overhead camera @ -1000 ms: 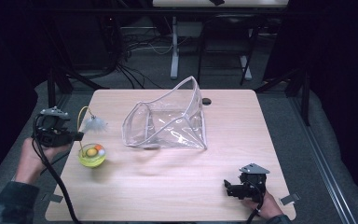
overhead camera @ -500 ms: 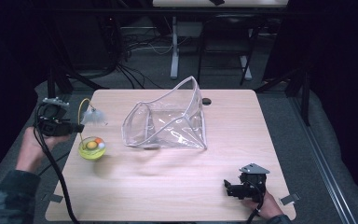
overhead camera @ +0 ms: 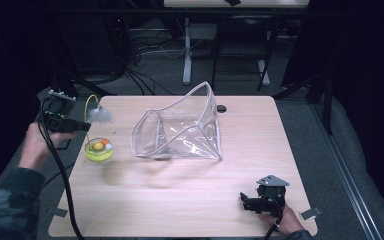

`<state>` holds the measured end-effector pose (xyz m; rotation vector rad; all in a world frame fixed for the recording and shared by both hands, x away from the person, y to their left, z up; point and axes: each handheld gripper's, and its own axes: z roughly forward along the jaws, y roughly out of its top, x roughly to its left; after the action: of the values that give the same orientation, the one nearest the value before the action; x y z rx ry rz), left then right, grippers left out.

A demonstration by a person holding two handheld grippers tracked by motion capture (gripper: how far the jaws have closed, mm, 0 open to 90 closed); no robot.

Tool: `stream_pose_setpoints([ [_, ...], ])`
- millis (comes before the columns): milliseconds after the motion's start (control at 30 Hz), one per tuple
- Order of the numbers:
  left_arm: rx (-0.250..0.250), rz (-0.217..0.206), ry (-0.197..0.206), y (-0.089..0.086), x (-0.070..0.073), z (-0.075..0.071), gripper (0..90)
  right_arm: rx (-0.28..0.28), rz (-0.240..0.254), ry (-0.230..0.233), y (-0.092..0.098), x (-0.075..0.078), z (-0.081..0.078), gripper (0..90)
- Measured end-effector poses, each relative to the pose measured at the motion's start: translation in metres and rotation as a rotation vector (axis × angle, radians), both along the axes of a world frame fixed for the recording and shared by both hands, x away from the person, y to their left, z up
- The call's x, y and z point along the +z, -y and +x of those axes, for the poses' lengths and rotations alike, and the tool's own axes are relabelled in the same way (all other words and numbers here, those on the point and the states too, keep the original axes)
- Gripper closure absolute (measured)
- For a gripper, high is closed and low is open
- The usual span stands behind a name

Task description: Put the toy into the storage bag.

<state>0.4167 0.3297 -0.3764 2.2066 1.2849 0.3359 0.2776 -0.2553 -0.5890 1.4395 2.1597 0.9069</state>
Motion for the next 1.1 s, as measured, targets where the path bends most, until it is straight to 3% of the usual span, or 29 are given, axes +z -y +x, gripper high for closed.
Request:
stream_pose_setpoints([
  [300,0.000,0.023,-0.026,0.006,0.004,0.015,88.0,0.000,0.000,0.001,0.000,0.000,0.000,0.0],
  [333,0.001,0.043,-0.029,0.008,0.004,0.019,88.0,0.000,0.000,0.001,0.000,0.000,0.000,0.0],
  [600,0.009,0.046,-0.046,0.011,0.008,0.031,88.0,0.000,0.000,0.001,0.000,0.000,0.000,0.0],
  [800,0.013,0.079,-0.070,0.017,0.010,0.043,88.0,0.000,0.000,0.001,0.000,0.000,0.000,0.0],
  [1100,0.015,0.089,-0.074,0.022,0.014,0.050,88.0,0.001,0.000,0.001,0.000,0.000,0.000,0.0],
])
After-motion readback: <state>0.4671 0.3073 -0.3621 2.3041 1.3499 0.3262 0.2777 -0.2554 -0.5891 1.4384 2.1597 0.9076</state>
